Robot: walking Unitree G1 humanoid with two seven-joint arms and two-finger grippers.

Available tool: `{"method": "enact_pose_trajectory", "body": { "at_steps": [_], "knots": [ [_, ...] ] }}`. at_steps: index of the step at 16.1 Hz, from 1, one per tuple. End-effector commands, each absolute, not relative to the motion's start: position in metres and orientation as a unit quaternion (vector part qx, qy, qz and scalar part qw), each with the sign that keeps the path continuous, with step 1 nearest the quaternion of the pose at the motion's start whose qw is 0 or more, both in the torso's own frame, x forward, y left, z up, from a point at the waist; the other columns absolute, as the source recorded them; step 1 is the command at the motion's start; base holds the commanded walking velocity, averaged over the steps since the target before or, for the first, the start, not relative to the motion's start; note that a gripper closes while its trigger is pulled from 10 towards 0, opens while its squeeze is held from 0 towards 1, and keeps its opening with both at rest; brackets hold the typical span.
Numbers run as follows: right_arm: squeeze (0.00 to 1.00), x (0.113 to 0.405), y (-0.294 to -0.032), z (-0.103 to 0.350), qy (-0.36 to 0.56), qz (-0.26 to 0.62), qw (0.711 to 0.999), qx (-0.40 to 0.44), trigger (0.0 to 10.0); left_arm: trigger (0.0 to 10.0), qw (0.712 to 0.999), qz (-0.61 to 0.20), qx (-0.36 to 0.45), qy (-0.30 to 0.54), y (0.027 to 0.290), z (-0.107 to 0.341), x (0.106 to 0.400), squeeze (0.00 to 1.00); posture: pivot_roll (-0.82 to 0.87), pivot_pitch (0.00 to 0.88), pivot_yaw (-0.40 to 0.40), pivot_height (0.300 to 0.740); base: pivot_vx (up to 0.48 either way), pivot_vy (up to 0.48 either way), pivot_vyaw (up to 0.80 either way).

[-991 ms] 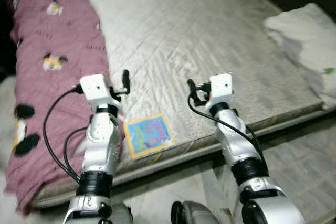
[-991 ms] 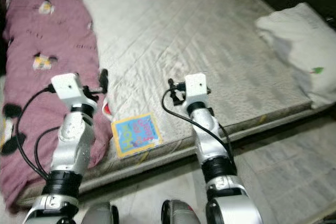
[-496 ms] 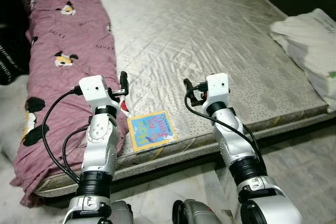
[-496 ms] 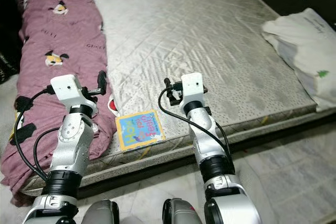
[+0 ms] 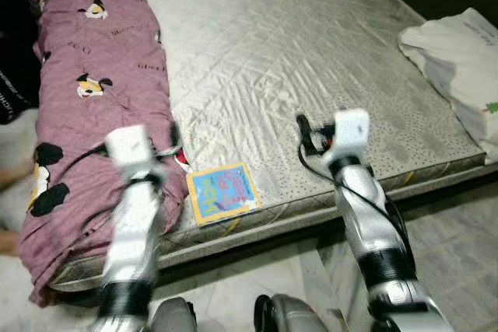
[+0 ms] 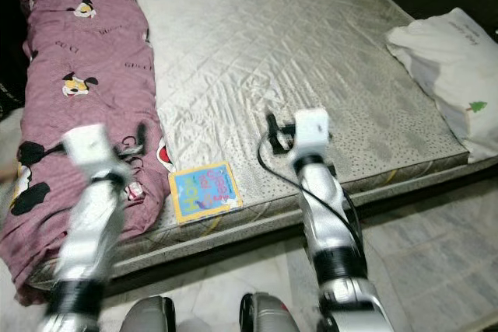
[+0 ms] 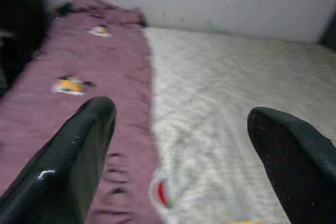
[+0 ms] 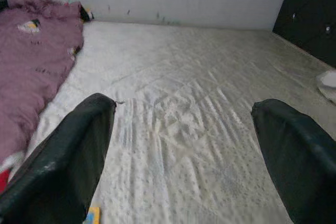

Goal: Clean up the room

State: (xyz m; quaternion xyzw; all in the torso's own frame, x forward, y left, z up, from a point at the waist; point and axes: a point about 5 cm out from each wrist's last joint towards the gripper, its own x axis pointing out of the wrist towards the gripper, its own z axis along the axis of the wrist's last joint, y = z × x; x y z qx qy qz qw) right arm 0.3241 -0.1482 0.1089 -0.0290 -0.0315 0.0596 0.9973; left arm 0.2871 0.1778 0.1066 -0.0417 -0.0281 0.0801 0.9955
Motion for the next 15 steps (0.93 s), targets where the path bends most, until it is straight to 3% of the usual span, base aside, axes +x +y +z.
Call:
{"method": "enact_pose_trajectory", "body": {
  "at_steps": [1,5,6,9,15],
  "knots": [
    [0.00,0.323,-0.149,0.110,-0.038,0.059,0.997,-0.030,10.0,10.0,0.996,0.081,-0.034,-0.035,0.179,0.109,0.284,0.00,0.05,0.096,-0.014,0.740,0.000,0.000,0.00],
    [0.00,0.319,-0.141,0.114,-0.050,0.062,0.996,-0.033,10.0,10.0,0.996,0.076,0.009,-0.042,0.191,0.109,0.271,0.00,0.04,0.087,-0.010,0.740,0.000,0.000,0.00],
    [0.00,0.310,-0.149,0.114,-0.054,0.059,0.996,-0.050,10.0,10.0,0.995,0.072,0.047,-0.057,0.190,0.111,0.257,0.00,0.04,0.100,-0.028,0.740,0.000,0.000,0.00],
    [0.00,0.285,-0.172,0.106,-0.044,0.028,0.996,-0.075,10.0,10.0,0.993,0.103,0.057,-0.022,0.207,0.099,0.220,0.00,0.04,0.128,-0.027,0.740,0.000,0.000,0.00],
    [0.00,0.276,-0.170,0.105,-0.040,0.019,0.996,-0.079,10.0,10.0,0.995,0.076,0.066,-0.003,0.201,0.092,0.220,0.00,0.02,0.148,-0.021,0.740,0.000,0.000,0.00]
  ]
}}
